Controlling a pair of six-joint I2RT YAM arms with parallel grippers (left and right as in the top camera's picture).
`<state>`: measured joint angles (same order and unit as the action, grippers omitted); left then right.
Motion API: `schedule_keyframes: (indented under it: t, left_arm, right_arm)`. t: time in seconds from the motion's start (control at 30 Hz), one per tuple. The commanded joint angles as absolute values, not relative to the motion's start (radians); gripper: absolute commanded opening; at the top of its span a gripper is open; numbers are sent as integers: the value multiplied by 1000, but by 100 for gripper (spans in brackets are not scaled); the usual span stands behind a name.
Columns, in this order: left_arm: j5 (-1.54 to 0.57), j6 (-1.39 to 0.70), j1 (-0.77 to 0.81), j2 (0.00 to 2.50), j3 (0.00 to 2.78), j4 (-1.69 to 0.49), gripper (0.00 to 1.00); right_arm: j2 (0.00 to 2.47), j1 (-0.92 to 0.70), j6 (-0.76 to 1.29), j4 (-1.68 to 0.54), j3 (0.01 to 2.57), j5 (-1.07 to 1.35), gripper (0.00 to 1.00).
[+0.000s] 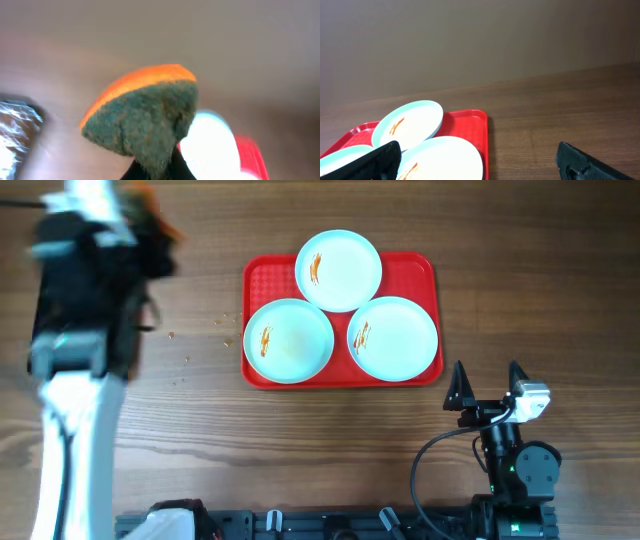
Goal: Clean dirty plates on tray and stack at the side
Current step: 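Carry the sponge with the left gripper onto the lower-left plate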
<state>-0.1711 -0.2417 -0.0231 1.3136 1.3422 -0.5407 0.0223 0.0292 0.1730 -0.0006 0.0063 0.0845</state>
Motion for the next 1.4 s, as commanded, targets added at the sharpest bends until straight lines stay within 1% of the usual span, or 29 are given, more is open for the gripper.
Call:
schedule_keyframes:
  t: [0.0, 0.07, 0.17, 0.3, 0.43, 0.53, 0.63, 0.67, 0.7, 0.73, 0.9, 1.0, 1.13, 1.2, 1.27, 1.37]
  left_arm:
    - [-292, -278, 142, 1475, 1326, -673, 4]
    - [-291, -278, 217, 1579, 1326, -710, 4]
    - [-290, -278, 313, 1737, 1326, -710, 4]
    - [-287, -278, 396, 1872, 1326, -707, 4]
    - [-218, -279, 443, 1927, 1326, -692, 4]
    - [-194, -278, 447, 1928, 1326, -693, 4]
    - [-109, -278, 446, 1928, 1326, -694, 4]
    - [-107, -278, 446, 1928, 1326, -696, 9]
    - [-107, -278, 446, 1928, 1326, -702, 26]
    - [-107, -278, 446, 1928, 1326, -715, 100]
    - [-107, -278, 445, 1919, 1330, -716, 100]
    - [-107, -278, 430, 1850, 1352, -725, 100]
    - [-107, -278, 377, 1645, 1362, -724, 100]
    - [-107, -278, 331, 1480, 1362, -739, 100]
    - [-106, -278, 302, 1392, 1362, -766, 100]
    - [-103, -277, 233, 1261, 1362, -913, 100]
  right_arm:
    - [18, 33, 160, 2, 5, 75, 100]
    - [18, 33, 160, 3, 5, 75, 100]
    - [18, 33, 159, 3, 5, 75, 100]
    - [18, 33, 160, 2, 5, 75, 100]
    - [18, 33, 159, 3, 5, 75, 100]
    - [18, 33, 160, 2, 5, 75, 99]
    - [18, 33, 159, 3, 5, 75, 100]
    - [18, 33, 160, 2, 5, 75, 100]
    - [18, 33, 160, 2, 5, 75, 100]
    - [18, 33, 160, 2, 5, 75, 100]
    - [18, 33, 160, 2, 5, 75, 100]
    - [18, 33, 160, 2, 5, 74, 100]
    - [18, 33, 160, 3, 5, 75, 100]
    - [18, 33, 160, 2, 5, 74, 100]
    - [18, 33, 160, 2, 5, 75, 99]
    - [18, 33, 160, 3, 5, 75, 100]
